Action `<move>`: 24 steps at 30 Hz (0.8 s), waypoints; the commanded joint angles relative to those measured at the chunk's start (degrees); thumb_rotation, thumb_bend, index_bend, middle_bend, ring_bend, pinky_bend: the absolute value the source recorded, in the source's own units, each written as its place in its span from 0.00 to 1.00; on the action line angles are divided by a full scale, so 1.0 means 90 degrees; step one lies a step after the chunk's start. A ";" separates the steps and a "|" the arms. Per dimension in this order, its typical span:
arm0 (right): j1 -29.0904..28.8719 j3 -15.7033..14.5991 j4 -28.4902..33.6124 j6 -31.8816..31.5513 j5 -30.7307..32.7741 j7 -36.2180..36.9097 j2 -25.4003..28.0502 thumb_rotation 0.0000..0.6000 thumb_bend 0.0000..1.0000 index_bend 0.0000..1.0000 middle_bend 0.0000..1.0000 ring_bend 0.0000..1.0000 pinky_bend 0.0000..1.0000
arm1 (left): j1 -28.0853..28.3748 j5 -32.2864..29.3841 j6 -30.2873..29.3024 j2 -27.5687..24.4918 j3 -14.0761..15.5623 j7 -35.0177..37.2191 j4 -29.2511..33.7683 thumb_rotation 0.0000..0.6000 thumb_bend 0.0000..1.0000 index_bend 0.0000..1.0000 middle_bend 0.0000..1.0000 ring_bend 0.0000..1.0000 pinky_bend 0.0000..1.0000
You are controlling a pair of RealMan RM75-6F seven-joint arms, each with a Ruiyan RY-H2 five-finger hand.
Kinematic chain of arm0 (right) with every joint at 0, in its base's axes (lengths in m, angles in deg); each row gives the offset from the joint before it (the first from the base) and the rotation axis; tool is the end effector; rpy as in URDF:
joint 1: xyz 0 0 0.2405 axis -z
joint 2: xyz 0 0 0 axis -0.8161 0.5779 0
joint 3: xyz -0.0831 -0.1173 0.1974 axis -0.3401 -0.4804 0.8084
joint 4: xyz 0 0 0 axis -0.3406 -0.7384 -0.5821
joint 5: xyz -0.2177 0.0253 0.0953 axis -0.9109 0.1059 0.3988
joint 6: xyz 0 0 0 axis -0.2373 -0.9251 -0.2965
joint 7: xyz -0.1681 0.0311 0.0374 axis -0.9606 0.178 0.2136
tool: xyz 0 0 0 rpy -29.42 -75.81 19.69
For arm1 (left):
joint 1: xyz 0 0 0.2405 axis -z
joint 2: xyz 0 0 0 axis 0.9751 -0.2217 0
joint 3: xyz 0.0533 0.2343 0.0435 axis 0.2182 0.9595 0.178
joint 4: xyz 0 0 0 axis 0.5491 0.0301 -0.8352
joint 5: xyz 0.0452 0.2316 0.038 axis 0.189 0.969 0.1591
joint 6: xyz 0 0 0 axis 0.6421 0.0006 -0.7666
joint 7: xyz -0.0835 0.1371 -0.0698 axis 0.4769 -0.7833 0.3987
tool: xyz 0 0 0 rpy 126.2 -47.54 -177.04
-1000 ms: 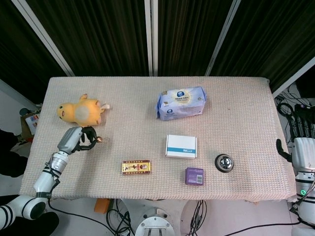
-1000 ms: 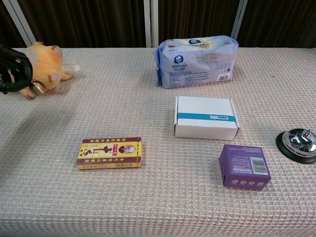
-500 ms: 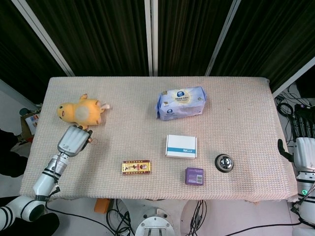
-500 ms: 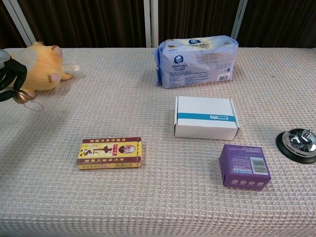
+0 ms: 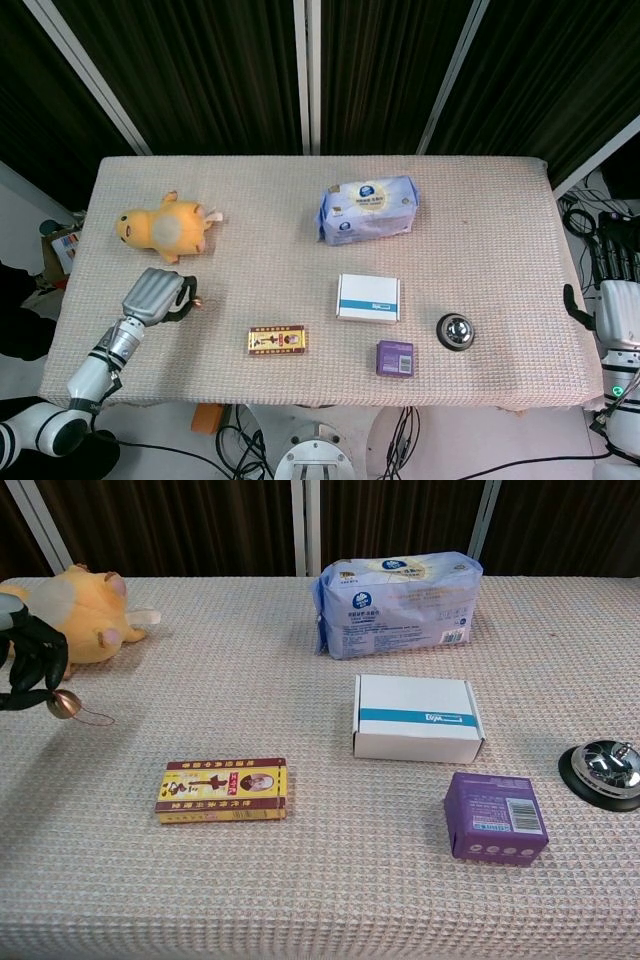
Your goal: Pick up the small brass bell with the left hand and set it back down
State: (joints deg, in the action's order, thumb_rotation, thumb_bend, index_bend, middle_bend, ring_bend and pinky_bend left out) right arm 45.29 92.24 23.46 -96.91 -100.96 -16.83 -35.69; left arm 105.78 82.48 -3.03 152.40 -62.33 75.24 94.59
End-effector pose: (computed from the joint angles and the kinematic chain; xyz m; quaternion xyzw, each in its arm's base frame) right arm -0.3336 -0.2724 0.1472 0.5296 -0.3555 0.4505 0.6246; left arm -0.2291 0.3126 0.0070 -0.7473 -0.3978 -0.3095 0.4330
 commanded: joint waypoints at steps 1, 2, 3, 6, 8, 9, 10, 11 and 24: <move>-0.0004 -0.0009 -0.0028 0.0009 -0.0003 -0.0006 -0.0028 1.00 0.35 0.00 0.00 0.00 0.00 | 0.0053 0.0055 -0.0050 0.0313 0.0143 -0.0438 -0.0218 1.00 0.58 0.77 0.68 0.57 0.64; -0.0003 -0.0006 -0.0032 0.0011 0.0002 -0.0002 -0.0035 1.00 0.35 0.00 0.00 0.00 0.00 | 0.0072 0.0100 -0.0108 0.0422 0.0159 -0.0613 -0.0337 1.00 0.58 0.77 0.68 0.57 0.64; -0.0004 -0.0003 -0.0033 0.0013 0.0006 -0.0001 -0.0035 1.00 0.35 0.00 0.00 0.00 0.00 | 0.0078 0.0103 -0.0155 0.0512 0.0161 -0.0725 -0.0414 1.00 0.58 0.77 0.68 0.57 0.64; -0.0007 0.0009 -0.0036 0.0004 0.0003 -0.0009 -0.0020 1.00 0.35 0.00 0.00 0.00 0.00 | 0.0101 -0.0042 -0.0192 0.0742 0.0114 -0.0893 -0.0570 1.00 0.58 0.77 0.68 0.57 0.64; -0.0005 0.0017 -0.0036 0.0001 0.0007 -0.0004 -0.0006 1.00 0.35 0.00 0.00 0.00 0.00 | 0.0109 -0.0090 -0.0262 0.0869 0.0089 -0.1029 -0.0697 1.00 0.58 0.77 0.68 0.57 0.64; -0.0004 0.0019 -0.0037 0.0004 0.0012 -0.0001 0.0000 1.00 0.35 0.00 0.00 0.00 0.00 | 0.0106 -0.0130 -0.0278 0.0927 0.0077 -0.1038 -0.0737 1.00 0.58 0.77 0.68 0.57 0.64; -0.0003 0.0021 -0.0038 0.0011 0.0017 0.0003 0.0007 1.00 0.35 0.00 0.00 0.00 0.00 | 0.0107 -0.0176 -0.0280 0.0981 0.0065 -0.1040 -0.0781 1.00 0.58 0.77 0.68 0.57 0.64; -0.0003 0.0021 -0.0042 0.0019 0.0023 0.0007 0.0012 1.00 0.35 0.00 0.00 0.00 0.00 | 0.0115 -0.0200 -0.0285 0.1025 0.0061 -0.1061 -0.0835 1.00 0.58 0.77 0.68 0.57 0.64; 0.0006 0.0012 -0.0083 0.0054 0.0046 0.0035 -0.0008 1.00 0.35 0.00 0.00 0.00 0.00 | 0.0154 -0.0368 -0.0242 0.1207 0.0084 -0.1042 -0.1126 1.00 0.57 0.73 0.65 0.56 0.63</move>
State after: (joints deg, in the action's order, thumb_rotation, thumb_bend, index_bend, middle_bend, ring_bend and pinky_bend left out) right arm 45.35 92.35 22.70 -96.42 -100.54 -16.52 -35.76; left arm 107.16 79.17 -5.21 163.25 -61.58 65.86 84.46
